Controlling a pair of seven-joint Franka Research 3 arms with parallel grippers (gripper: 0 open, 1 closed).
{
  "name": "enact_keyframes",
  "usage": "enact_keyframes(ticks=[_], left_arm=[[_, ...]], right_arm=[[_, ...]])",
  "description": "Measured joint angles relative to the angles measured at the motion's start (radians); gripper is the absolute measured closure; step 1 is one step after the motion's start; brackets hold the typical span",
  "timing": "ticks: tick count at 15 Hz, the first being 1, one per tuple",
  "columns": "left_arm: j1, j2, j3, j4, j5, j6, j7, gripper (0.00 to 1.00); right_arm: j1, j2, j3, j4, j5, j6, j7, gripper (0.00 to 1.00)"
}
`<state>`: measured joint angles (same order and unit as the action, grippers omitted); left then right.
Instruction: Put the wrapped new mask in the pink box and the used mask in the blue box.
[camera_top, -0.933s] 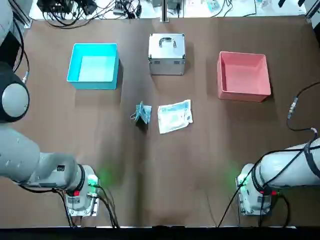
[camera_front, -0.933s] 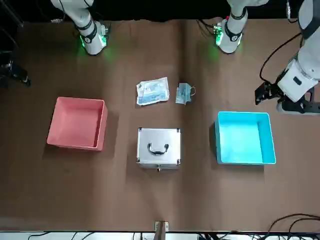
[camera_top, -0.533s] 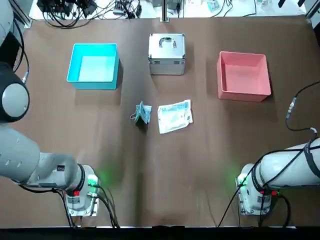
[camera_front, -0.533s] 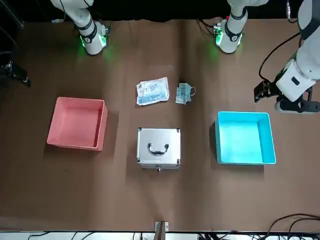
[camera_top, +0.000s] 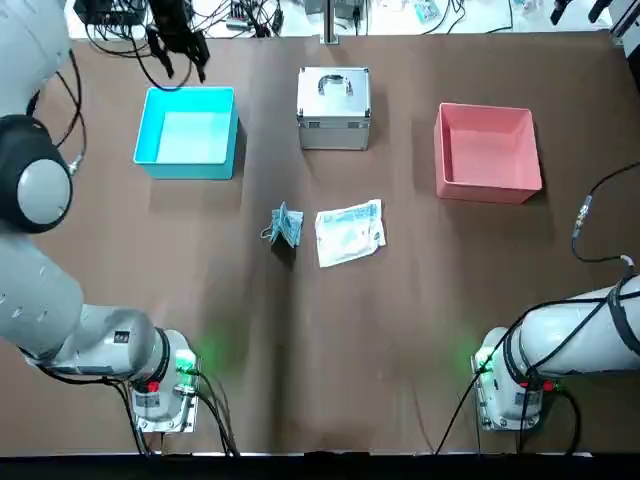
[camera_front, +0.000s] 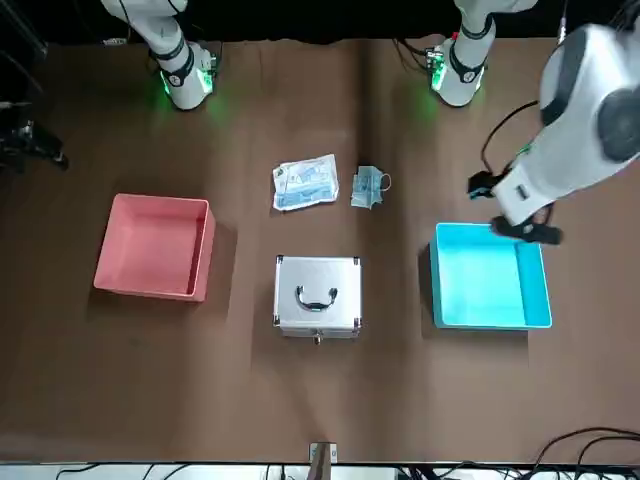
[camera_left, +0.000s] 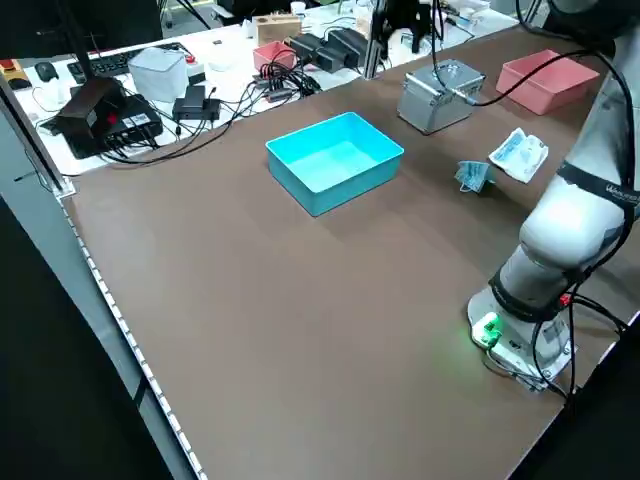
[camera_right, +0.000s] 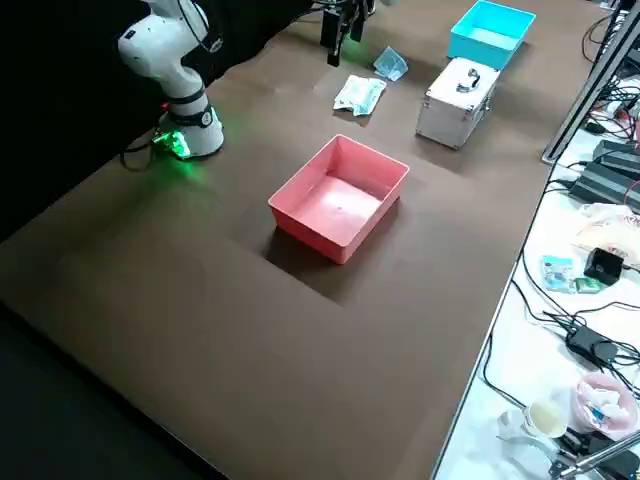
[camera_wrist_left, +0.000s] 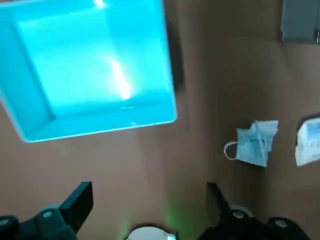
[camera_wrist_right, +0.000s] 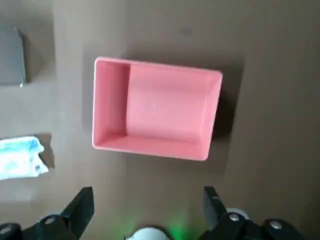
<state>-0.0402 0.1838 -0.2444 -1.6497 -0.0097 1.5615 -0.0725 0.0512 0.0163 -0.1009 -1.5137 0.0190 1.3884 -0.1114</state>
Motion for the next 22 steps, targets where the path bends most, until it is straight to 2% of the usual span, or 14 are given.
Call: enact_keyframes(ticks=[4,9,12,16,19,20,22], left_arm=[[-0.001,0.016,-0.092,-0.124,-0.044,0.129,-0.037,0.0],[-0.003,0.016,-0.185,-0.292,-0.109,0.32,-0.144,0.0],[-0.025,0.018,-0.251,-0.412,-0.11,0.491,-0.292,0.0],[-0.14,0.034,-0.263,-0.574,-0.11,0.732,-0.474,0.0],[-0.206,0.084,-0.262,-0.661,-0.11,0.866,-0.561,0.0],[-0.22,0.119,-0.261,-0.701,-0.11,0.924,-0.576,0.01],[-0.222,0.134,-0.261,-0.716,-0.11,0.937,-0.576,0.03]], right_arm=[[0.034,0.039,0.004,-0.017,0.004,-0.014,0.009,0.02],[0.069,0.083,0.006,-0.108,0.183,0.031,0.06,0.02],[0.125,0.09,0.008,-0.224,0.302,0.128,0.094,0.02],[0.223,0.12,0.012,-0.386,0.404,0.287,0.159,0.02],[0.323,0.2,0.013,-0.442,0.496,0.4,0.219,0.02],[0.392,0.272,0.014,-0.456,0.541,0.468,0.239,0.02],[0.456,0.338,0.016,-0.47,0.587,0.559,0.243,0.02]])
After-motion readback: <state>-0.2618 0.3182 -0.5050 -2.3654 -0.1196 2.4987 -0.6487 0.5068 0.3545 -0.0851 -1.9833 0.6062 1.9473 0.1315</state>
